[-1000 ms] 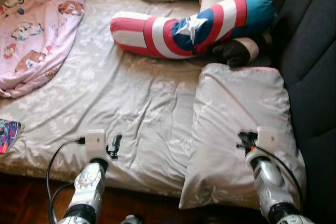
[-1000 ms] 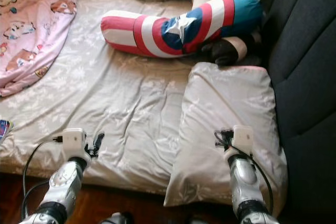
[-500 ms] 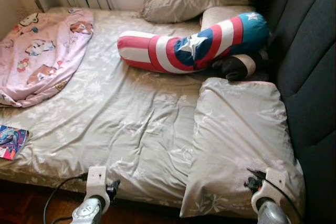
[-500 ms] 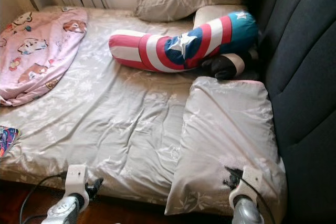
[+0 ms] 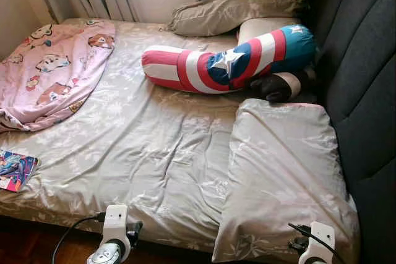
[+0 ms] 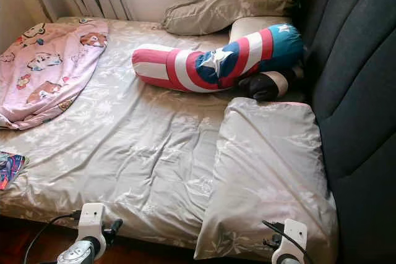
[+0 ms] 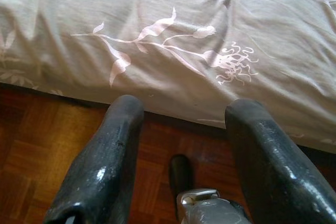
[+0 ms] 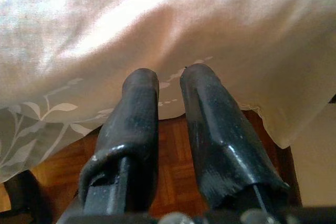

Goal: Clean up the room

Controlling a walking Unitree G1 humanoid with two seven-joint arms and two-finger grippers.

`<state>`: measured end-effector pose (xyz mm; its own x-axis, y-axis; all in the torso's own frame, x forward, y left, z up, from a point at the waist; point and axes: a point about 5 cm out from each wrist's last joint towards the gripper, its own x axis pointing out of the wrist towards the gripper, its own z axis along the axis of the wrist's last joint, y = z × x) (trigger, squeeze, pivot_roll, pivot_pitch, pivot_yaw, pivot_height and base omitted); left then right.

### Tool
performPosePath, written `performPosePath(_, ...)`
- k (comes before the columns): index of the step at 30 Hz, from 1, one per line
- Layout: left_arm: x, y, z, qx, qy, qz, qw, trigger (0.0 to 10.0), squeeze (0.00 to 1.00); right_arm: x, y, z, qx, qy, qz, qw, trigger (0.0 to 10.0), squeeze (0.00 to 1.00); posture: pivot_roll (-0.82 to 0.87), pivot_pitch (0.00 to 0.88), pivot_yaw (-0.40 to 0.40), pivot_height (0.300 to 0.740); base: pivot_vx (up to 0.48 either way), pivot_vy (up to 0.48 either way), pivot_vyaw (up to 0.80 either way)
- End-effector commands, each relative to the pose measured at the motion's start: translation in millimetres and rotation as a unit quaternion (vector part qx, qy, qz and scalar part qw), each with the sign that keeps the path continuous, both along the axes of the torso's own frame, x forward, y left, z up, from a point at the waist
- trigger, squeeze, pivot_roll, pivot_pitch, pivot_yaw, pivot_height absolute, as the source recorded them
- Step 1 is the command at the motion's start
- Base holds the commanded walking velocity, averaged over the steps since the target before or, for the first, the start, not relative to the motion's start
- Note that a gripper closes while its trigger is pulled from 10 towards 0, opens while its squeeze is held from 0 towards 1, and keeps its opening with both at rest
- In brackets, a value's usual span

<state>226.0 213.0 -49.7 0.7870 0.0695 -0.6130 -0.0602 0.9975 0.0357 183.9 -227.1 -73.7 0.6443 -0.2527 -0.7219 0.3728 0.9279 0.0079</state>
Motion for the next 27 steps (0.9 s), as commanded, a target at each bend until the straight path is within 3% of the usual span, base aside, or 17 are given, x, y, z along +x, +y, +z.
performPosePath(1, -9.2, 0.0, -7.0, 0.002, 0.025, 0.002, 1.0, 10.0, 0.0, -6.4, 1.7, -4.1, -0.001, 0.019, 0.001, 1.0, 10.0, 0.0, 0.0, 0.046, 0.015, 0.74, 0.0, 0.0, 0.0)
performPosePath(3, -10.1, -0.8, -7.7, 0.002, 0.027, 0.002, 1.0, 10.0, 0.0, -8.6, 1.6, -5.1, -0.002, 0.022, 0.002, 1.0, 10.0, 0.04, 0.0, 0.049, 0.014, 0.74, 0.0, 0.0, 0.0)
performPosePath(4, -10.8, -1.4, -8.3, 0.001, 0.029, 0.002, 1.0, 10.0, 0.0, -10.4, 1.2, -6.0, -0.002, 0.028, 0.002, 1.0, 10.0, 1.0, 0.0, 0.062, 0.012, 0.74, 0.0, 0.0, 0.0)
performPosePath(16, -17.1, 0.6, -11.8, -0.002, 0.037, 0.017, 0.999, 10.0, 0.0, -12.1, 6.4, -8.4, -0.005, 0.043, 0.032, 0.999, 10.0, 1.0, 0.02, 0.1, 0.013, 0.74, 0.0, 0.0, 0.0)
performPosePath(17, -17.7, 0.7, -12.2, -0.002, 0.038, 0.018, 0.999, 10.0, 0.0, -11.9, 8.4, -8.9, 0.003, 0.044, 0.033, 0.998, 10.0, 0.0, 0.02, 0.102, 0.014, 0.74, 0.0, 0.0, 0.0)
performPosePath(27, -17.0, -3.1, -13.0, 0.003, 0.043, 0.012, 0.999, 10.0, 0.0, -15.0, 16.2, -12.3, 0.012, 0.058, 0.056, 0.997, 10.0, 0.0, 0.03, 0.122, 0.009, 0.74, 0.0, 0.0, 0.0)
